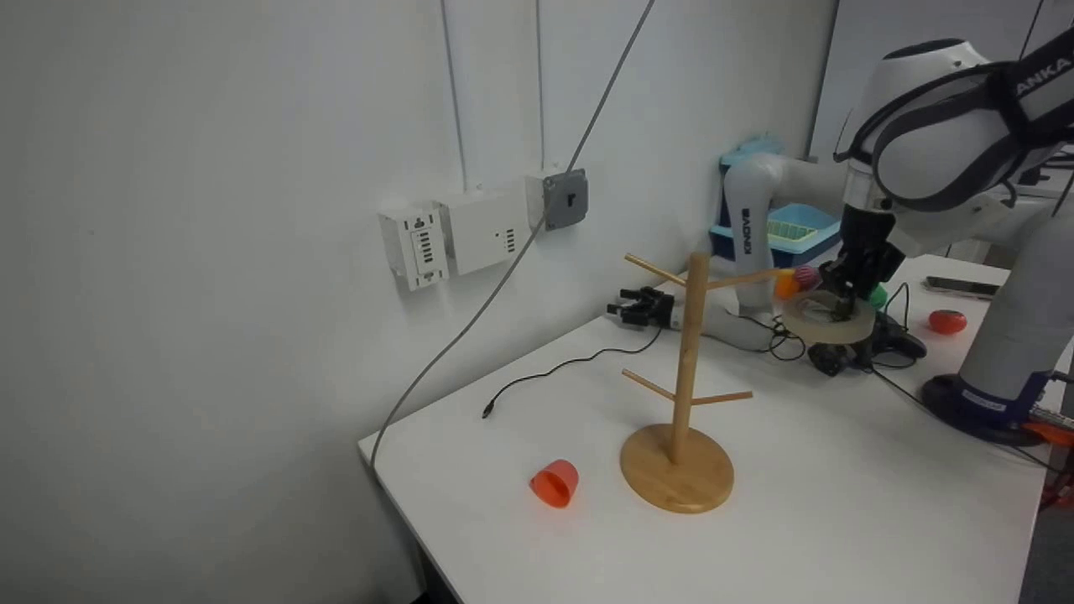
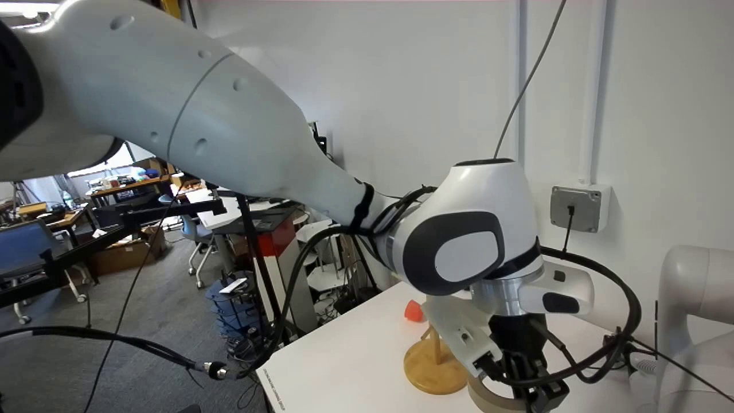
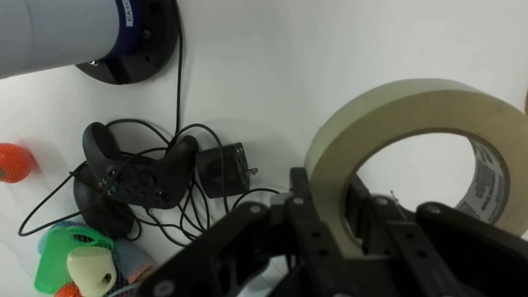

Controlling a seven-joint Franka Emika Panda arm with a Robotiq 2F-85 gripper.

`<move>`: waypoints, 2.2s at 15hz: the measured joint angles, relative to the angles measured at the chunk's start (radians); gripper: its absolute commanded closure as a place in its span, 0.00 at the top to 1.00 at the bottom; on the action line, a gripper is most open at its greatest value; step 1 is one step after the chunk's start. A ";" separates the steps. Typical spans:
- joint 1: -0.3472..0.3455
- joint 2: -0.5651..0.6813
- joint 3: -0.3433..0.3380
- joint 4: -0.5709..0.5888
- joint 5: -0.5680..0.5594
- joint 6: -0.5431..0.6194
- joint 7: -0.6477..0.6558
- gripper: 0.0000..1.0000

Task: Put the masking tape on the top left hanger

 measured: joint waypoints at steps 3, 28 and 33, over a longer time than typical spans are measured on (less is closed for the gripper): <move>-0.004 -0.082 0.007 -0.034 0.000 -0.054 -0.058 0.06; -0.011 -0.408 0.114 -0.293 0.157 0.053 -0.322 0.06; -0.011 -0.461 0.114 -0.312 0.163 0.061 -0.340 0.06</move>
